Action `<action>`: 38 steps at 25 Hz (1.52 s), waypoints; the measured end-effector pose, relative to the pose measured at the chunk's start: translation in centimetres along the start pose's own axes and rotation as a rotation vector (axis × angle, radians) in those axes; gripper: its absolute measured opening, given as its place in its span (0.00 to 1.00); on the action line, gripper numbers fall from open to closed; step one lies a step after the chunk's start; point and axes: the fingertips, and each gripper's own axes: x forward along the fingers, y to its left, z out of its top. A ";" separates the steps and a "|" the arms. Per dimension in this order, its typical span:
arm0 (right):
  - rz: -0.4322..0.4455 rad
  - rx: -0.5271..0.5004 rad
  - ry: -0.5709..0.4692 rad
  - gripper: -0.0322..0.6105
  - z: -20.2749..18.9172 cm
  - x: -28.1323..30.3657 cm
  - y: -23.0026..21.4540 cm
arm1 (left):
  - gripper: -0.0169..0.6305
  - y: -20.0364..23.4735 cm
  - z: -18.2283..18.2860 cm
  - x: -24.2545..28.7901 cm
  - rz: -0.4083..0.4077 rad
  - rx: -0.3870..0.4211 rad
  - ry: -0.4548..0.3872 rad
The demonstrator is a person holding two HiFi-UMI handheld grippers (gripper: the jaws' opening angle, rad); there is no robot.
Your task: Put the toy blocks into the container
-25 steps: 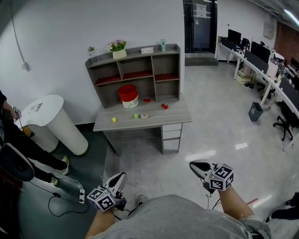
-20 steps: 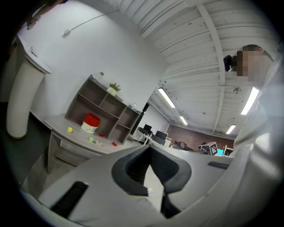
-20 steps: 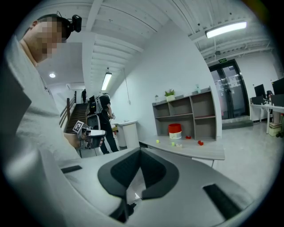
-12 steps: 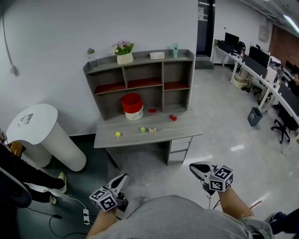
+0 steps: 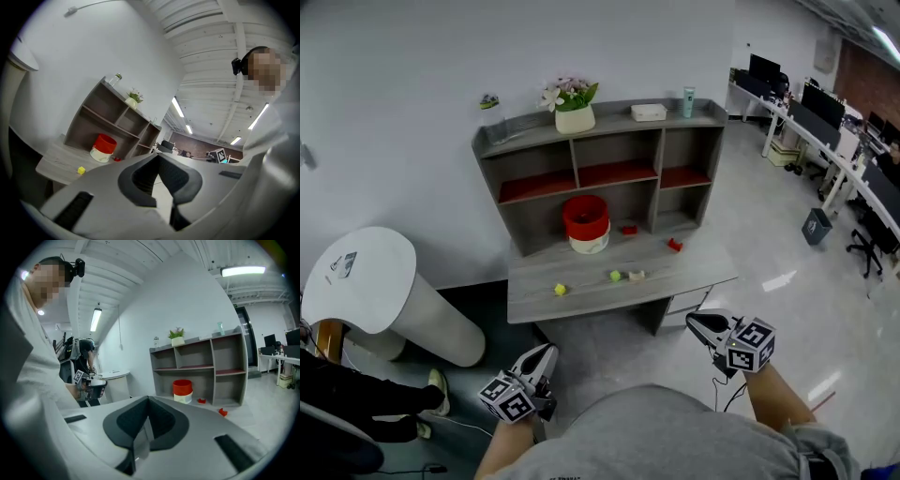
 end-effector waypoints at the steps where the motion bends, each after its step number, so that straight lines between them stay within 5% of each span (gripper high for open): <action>1: -0.002 0.005 0.005 0.08 0.1 0.8 -0.3 | 0.05 0.8 0.0 0.0 0.002 -0.005 -0.001; 13: 0.115 0.020 0.054 0.08 0.5 11.9 -7.4 | 0.05 8.4 0.1 1.1 0.187 -0.033 -0.004; 23: 0.264 -0.019 0.034 0.08 3.0 19.2 -21.2 | 0.05 12.4 0.6 14.3 0.342 -0.017 -0.042; 30: 0.269 0.003 0.050 0.08 2.5 21.7 -27.0 | 0.05 14.0 0.0 23.3 0.290 0.017 0.059; 38: 0.132 0.033 0.054 0.08 1.8 23.5 -28.9 | 0.05 17.8 -2.3 28.9 0.137 0.118 0.255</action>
